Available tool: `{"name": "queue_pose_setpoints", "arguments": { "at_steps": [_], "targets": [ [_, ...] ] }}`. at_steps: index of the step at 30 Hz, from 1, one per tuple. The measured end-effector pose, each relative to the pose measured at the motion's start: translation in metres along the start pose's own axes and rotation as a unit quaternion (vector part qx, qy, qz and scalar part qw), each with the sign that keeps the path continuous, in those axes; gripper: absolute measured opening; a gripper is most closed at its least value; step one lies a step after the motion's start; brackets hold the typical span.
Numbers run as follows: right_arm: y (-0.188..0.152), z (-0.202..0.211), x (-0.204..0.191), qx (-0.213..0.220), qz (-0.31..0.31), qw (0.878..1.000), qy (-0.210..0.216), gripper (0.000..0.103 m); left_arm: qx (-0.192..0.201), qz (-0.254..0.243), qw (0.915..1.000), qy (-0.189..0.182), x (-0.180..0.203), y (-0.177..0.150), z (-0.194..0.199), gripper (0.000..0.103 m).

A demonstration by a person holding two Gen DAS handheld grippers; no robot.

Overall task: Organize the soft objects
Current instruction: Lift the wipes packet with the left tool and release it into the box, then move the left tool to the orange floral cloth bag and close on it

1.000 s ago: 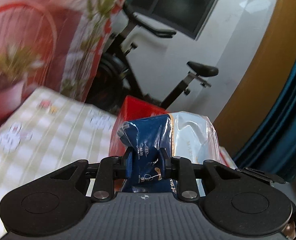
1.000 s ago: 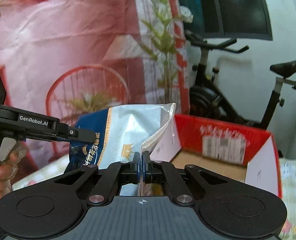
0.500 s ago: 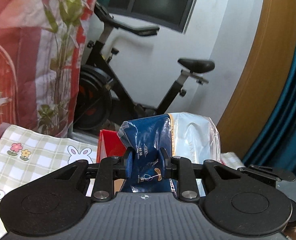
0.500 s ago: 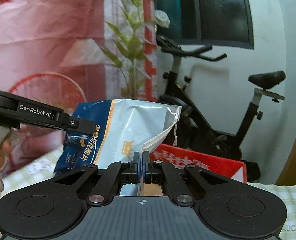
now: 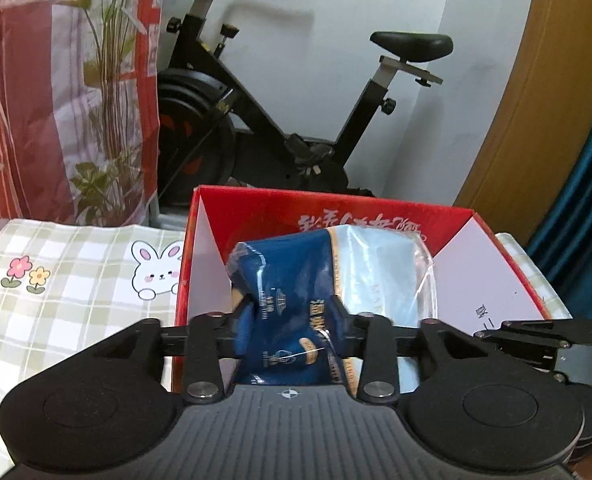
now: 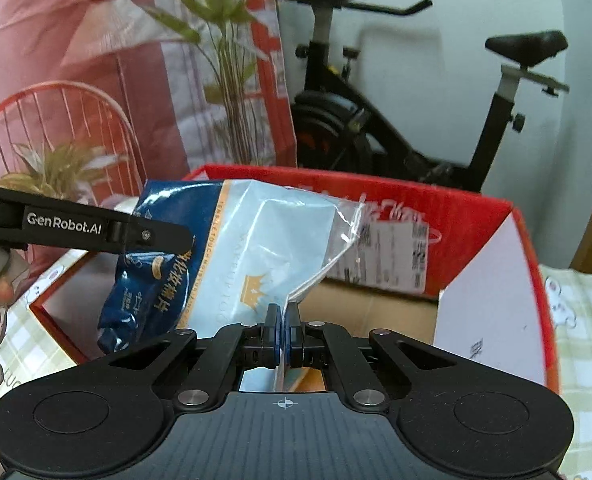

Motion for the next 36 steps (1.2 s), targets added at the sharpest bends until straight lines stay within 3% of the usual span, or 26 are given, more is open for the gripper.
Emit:
{"name": "queue_pose_setpoints", "arguments": {
  "at_steps": [5, 10, 13, 15, 24, 27, 29, 30, 33, 36],
  "targets": [
    [-0.005, -0.011, -0.004, -0.022, 0.002, 1.000, -0.007, 0.003, -0.005, 0.003, 1.0000, 0.000, 0.000, -0.002, 0.000, 0.059],
    [-0.008, -0.009, -0.002, -0.038, 0.009, 0.999, -0.023, 0.013, -0.008, 0.005, 0.9999, 0.005, 0.000, -0.005, 0.000, 0.062],
    [-0.008, -0.005, -0.003, -0.042, 0.010, 0.999, -0.033, 0.018, -0.006, 0.003, 0.9999, 0.009, 0.001, -0.005, 0.003, 0.071],
    [-0.009, -0.001, -0.005, -0.041, 0.012, 0.998, -0.039, 0.021, 0.002, -0.006, 0.9998, 0.018, 0.004, -0.004, 0.008, 0.083],
    [-0.010, 0.021, -0.003, -0.031, 0.010, 0.997, -0.068, 0.057, 0.028, -0.018, 0.9990, 0.030, 0.010, -0.007, 0.031, 0.094],
    [-0.010, 0.031, -0.002, -0.024, 0.016, 0.997, -0.078, 0.057, 0.032, -0.019, 0.9988, 0.031, 0.012, -0.011, 0.038, 0.095],
    [-0.010, 0.037, -0.002, -0.020, 0.014, 0.997, -0.080, 0.062, 0.034, -0.020, 0.9987, 0.031, 0.013, -0.015, 0.043, 0.096],
    [-0.010, 0.041, -0.002, -0.016, 0.013, 0.996, -0.082, 0.070, 0.035, -0.023, 0.9986, 0.031, 0.014, -0.017, 0.045, 0.097],
    [-0.010, 0.051, -0.005, -0.002, 0.017, 0.996, -0.085, 0.074, 0.042, -0.033, 0.9979, 0.038, 0.017, -0.024, 0.055, 0.099],
    [-0.009, 0.063, -0.009, 0.015, 0.011, 0.997, -0.080, 0.095, 0.046, -0.038, 0.9974, 0.041, 0.018, -0.030, 0.064, 0.100]
  ]
}}
Point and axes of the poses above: each gripper's, at about its wrist camera, not at the fingertips, and z roughly against the way its jaws point, x to its right, y to its top, the point moved 6 cm from there along -z, roughly the way its jaws point, and after that the axes turned 4 degrees about -x, right-handed, at the moved point
